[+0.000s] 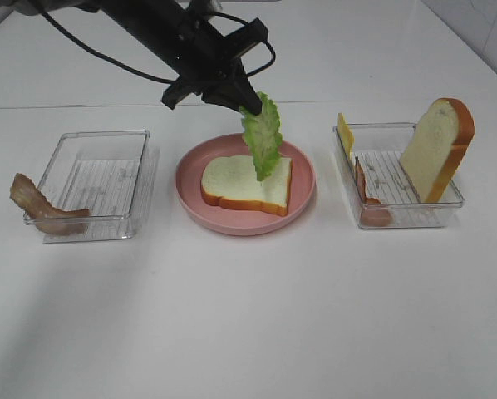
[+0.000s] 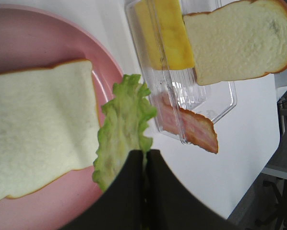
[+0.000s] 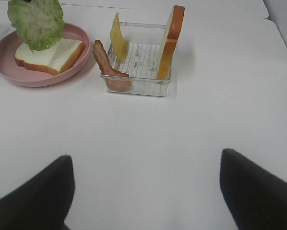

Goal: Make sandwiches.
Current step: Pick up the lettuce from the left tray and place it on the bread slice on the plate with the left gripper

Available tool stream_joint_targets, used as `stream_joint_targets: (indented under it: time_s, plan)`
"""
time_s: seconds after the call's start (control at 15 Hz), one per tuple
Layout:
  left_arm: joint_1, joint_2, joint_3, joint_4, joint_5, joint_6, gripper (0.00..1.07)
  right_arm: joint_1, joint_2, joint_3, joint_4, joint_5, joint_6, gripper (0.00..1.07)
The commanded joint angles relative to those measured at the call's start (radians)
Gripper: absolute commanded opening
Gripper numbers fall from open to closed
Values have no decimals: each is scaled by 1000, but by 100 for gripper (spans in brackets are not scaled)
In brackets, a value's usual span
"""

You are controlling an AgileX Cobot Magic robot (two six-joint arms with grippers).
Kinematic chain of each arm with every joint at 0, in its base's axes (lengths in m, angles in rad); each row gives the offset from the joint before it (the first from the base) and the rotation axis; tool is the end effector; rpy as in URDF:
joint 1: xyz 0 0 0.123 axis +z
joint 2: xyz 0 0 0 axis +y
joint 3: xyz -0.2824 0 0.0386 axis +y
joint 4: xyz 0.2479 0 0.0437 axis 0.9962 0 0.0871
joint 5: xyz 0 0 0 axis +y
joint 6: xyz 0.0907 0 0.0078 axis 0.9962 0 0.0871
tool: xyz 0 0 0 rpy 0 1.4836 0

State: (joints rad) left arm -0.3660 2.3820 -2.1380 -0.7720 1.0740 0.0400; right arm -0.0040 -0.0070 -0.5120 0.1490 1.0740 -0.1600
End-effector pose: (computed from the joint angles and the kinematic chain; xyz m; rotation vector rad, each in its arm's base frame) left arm 0.4621 -0.2369 0.2086 0.1946 2.7208 -1.1173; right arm -0.0083 0.0119 0.2801 -0.1679 2.0235 0.0748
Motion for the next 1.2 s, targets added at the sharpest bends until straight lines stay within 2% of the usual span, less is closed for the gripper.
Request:
stream_joint_targets:
  time_s: [0.07,0.2,0.33,0.53,0.6,0.67,0.73,0.8,0.93,1.0,1.2]
  plan:
    - [-28,38,0,-53,-42,37,0,-7,-13,5,-5,-9,-2,78]
    - [-29,67,0,-41,-61,37,0,-7,-13,5,-5,-9,-2,78]
    - [-26,80,0,69,-61,18,0,-7,-13,5,-5,-9,-2,78]
    - [-26,80,0,195,-62,-66,0,-7,-13,5,-5,-9,-2,78]
    - [-26,80,0,216,-68,-69,3,-7,-13,5,-5,-9,-2,78]
    - [-26,80,0,223,-77,-65,13,-7,-13,5,-5,-9,-2,78]
    - [-26,80,0,224,-91,-64,29,-7,-13,5,-5,-9,-2,78]
    - [-26,80,0,224,-95,-63,37,-7,-13,5,-5,-9,-2,78]
    - [-26,77,-1,238,-106,-61,77,-7,-13,5,-5,-9,-2,78]
    - [-26,74,-2,265,-105,-61,85,-7,-13,5,-5,-9,-2,78]
    - [-26,31,-7,406,-45,-60,86,-7,-13,5,-5,-9,-2,78]
